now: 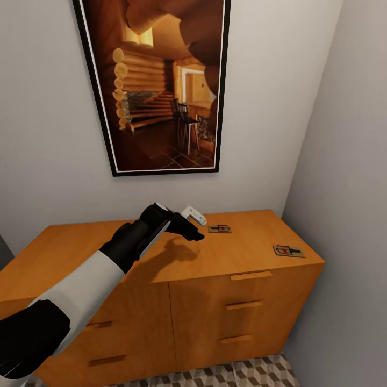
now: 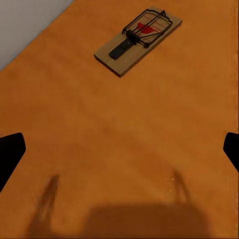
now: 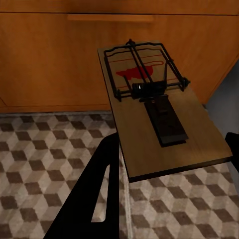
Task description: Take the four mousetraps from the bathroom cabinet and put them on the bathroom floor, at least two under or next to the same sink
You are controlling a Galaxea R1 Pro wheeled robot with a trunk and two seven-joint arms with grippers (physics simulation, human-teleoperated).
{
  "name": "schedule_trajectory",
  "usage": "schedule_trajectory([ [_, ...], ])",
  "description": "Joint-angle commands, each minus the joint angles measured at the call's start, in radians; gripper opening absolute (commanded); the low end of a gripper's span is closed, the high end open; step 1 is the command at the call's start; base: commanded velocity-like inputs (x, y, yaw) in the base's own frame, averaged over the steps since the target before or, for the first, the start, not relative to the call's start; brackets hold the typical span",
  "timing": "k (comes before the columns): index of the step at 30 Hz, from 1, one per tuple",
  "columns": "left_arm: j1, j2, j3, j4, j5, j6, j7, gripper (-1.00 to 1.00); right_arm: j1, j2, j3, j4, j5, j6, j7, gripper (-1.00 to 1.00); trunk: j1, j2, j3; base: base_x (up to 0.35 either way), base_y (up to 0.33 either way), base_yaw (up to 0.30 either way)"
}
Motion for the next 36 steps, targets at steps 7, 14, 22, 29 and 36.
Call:
schedule_trajectory([
  [7, -0.001, 0.016, -0.001, -0.005, 0.007, 0.004, -0.020, 1.00, -0.001, 0.000, -0.007, 0.001, 0.009, -0.002, -0.004, -1.00, 0.000, -0.001, -0.001, 0.000, 0.000, 0.000],
  [14, -0.001, 0.021, -0.002, -0.004, 0.007, -0.009, -0.023, 1.00, -0.001, 0.000, -0.007, 0.000, 0.009, -0.002, -0.004, -1.00, 0.000, -0.001, -0.001, 0.026, 0.000, 0.000],
  [22, -0.001, 0.021, -0.004, 0.001, 0.008, -0.037, -0.023, 1.00, -0.001, 0.000, -0.007, 0.000, 0.009, -0.002, -0.004, -1.00, 0.000, -0.001, -0.001, 0.264, 0.000, 0.000],
  [29, -0.001, 0.021, -0.016, 0.006, 0.009, -0.040, -0.024, 1.00, -0.001, 0.000, -0.007, 0.001, 0.009, -0.002, -0.004, -1.00, 0.000, -0.001, -0.001, 0.288, 0.000, 0.000],
  [36, -0.001, 0.021, -0.061, 0.012, 0.009, -0.041, -0.027, 1.00, -0.001, 0.000, -0.007, 0.001, 0.009, -0.002, -0.004, -1.00, 0.000, -0.001, 0.000, 0.062, 0.000, -0.027],
])
